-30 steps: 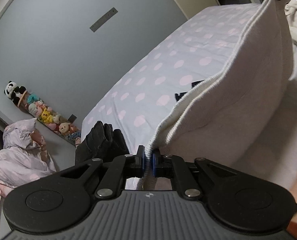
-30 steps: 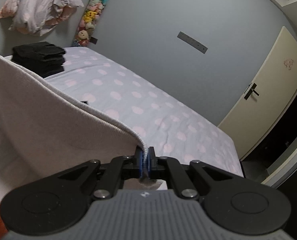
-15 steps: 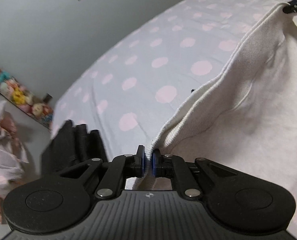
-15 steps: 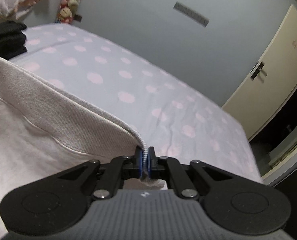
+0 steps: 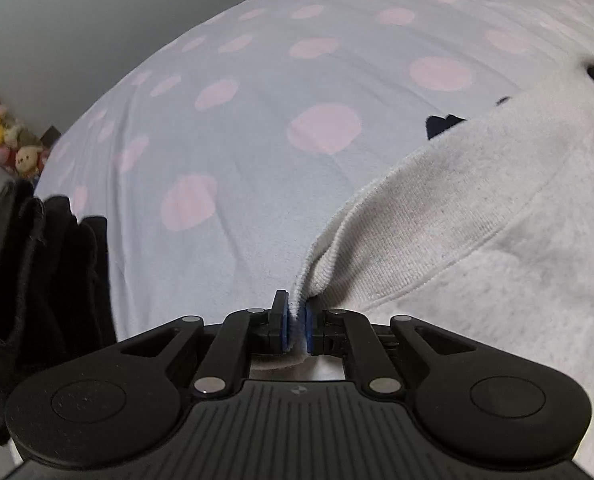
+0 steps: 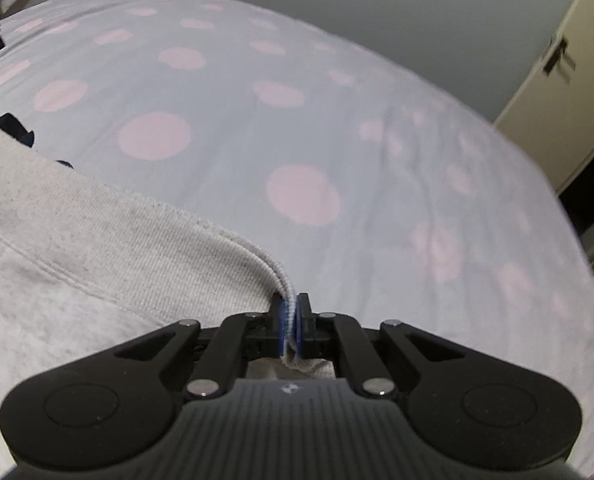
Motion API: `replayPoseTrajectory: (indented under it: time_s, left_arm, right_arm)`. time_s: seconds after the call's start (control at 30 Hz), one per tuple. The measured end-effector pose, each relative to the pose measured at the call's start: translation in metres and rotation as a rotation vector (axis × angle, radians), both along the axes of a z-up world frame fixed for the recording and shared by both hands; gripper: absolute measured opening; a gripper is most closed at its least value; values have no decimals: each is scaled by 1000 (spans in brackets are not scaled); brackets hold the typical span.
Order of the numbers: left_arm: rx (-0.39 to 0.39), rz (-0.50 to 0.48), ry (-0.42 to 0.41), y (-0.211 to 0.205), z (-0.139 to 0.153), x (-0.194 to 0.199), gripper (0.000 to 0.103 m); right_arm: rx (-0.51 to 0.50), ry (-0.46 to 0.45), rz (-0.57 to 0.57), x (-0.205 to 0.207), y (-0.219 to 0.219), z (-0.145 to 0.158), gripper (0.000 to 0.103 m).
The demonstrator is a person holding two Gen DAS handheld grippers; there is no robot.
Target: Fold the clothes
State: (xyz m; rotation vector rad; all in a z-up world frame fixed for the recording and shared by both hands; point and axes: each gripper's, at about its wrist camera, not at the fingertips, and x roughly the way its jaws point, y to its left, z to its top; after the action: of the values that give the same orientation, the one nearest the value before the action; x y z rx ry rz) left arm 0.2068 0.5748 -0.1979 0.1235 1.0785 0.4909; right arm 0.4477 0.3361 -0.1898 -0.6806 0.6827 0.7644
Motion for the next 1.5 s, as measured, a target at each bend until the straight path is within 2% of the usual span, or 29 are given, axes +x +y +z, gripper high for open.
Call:
replayPoseTrajectory:
  time_s: [0.07,0.1,0.17,0.2,0.33,0.47,0.6,0.63,0.83,0.97,1.2,1.3,1.37,1.47,1.5]
  left_arm:
    - [4,32,-41,-1,7,-3,22]
    - [7,48,-62,-1,10,-4,27]
    - [-4,104,-160,-3,26,-19,34]
    - [-10,132,-212,-4,34,-26,38]
    - [-36,248,-324,-12,63,-60,40]
    - [-107,342,-377,-39,73,-102,40]
    - [-224,461,-488,-69,64,-154,39]
    - [-242,486,-492,-77,60,-165,38]
    - [-224,575,-416,-97,27,-192,33]
    - [-264,621,-338,-101,0,-192,27]
    - [-294,633,-352,-98,-13,-206,28]
    - [-256,626,-384,-102,-3,-213,27]
    - [-215,622,-421,-100,6,-219,29]
    - [-148,624,-441,-89,14,-227,38]
    - [-135,620,-441,-81,14,-229,48]
  right_arm:
    - [14,24,-26,1,-3,0,10]
    - [28,28,-45,1,-7,3,15]
    - [73,19,-100,0,-18,13,42]
    - [101,16,-132,0,-25,19,44]
    - [253,109,-252,-20,-74,39,43]
    - [393,211,-353,-45,-123,55,42]
    - [414,272,-398,-93,-163,40,39]
    - [407,282,-427,-102,-170,35,39]
    - [364,326,-585,-125,-195,2,38]
    - [294,309,-596,-127,-190,-9,38]
    - [264,321,-639,-125,-197,-12,37]
    - [413,369,-656,-122,-216,-4,38]
    - [523,402,-657,-118,-227,2,43]
    - [618,410,-611,-109,-228,7,48]
    - [642,416,-582,-105,-225,7,51]
